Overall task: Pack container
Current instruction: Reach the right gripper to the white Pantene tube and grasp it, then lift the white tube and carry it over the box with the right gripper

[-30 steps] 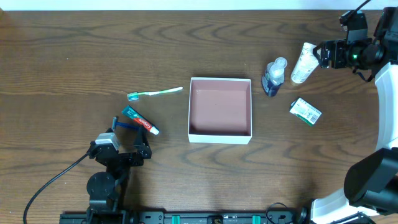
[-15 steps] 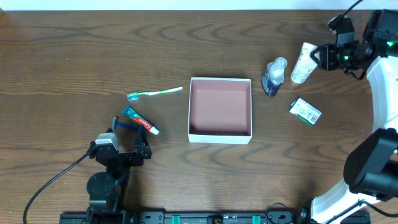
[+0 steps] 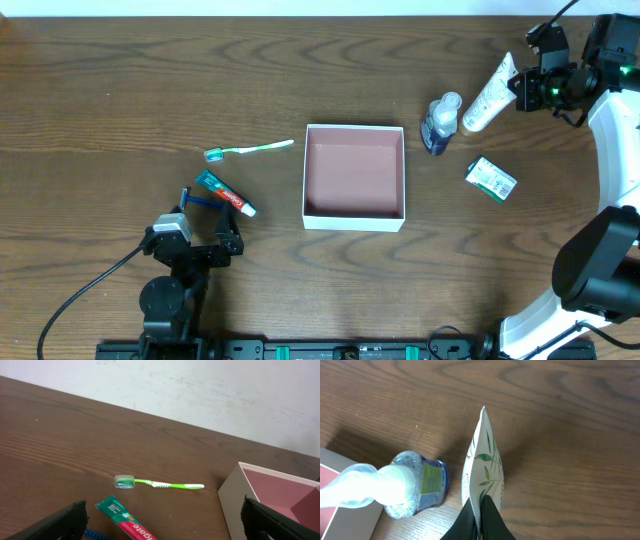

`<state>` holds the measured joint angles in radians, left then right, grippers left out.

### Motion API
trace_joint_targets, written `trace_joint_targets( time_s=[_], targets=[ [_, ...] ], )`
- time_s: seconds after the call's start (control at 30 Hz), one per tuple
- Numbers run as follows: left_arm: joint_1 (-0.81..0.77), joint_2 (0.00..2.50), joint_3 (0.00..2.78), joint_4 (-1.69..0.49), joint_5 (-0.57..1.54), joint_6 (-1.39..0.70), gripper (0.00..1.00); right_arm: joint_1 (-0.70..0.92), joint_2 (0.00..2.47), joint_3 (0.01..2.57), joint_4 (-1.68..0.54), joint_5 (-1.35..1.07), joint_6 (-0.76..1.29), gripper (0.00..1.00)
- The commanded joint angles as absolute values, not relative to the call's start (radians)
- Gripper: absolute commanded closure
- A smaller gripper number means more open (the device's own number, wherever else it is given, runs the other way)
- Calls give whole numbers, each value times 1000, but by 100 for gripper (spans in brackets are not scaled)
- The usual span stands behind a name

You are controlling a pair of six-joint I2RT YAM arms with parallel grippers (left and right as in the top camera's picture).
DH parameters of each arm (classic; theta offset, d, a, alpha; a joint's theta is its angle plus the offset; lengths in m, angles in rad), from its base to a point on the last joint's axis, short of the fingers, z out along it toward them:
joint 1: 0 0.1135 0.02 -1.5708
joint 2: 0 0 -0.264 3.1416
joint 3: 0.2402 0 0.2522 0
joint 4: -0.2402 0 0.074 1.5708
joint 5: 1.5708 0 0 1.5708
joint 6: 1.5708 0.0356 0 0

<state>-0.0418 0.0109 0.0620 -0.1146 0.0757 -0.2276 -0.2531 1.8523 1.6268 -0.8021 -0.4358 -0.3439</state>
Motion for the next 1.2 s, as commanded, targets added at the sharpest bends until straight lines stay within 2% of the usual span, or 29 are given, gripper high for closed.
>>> trace_joint_targets(
  time_s=[0.0, 0.33, 0.83, 1.17],
  targets=[
    [-38, 5, 32, -125, 86, -210, 2, -245, 1849, 1626, -803, -406, -310, 99],
    [-38, 5, 32, -125, 86, -210, 2, -241, 1716, 1658, -801, -339, -199, 99],
    [-38, 5, 32, -125, 86, -210, 2, -222, 1261, 1658, -913, -342, -51, 99],
    [-38, 5, 32, -125, 86, -210, 2, -35, 1089, 1658, -962, -420, 38, 99]
  ],
)
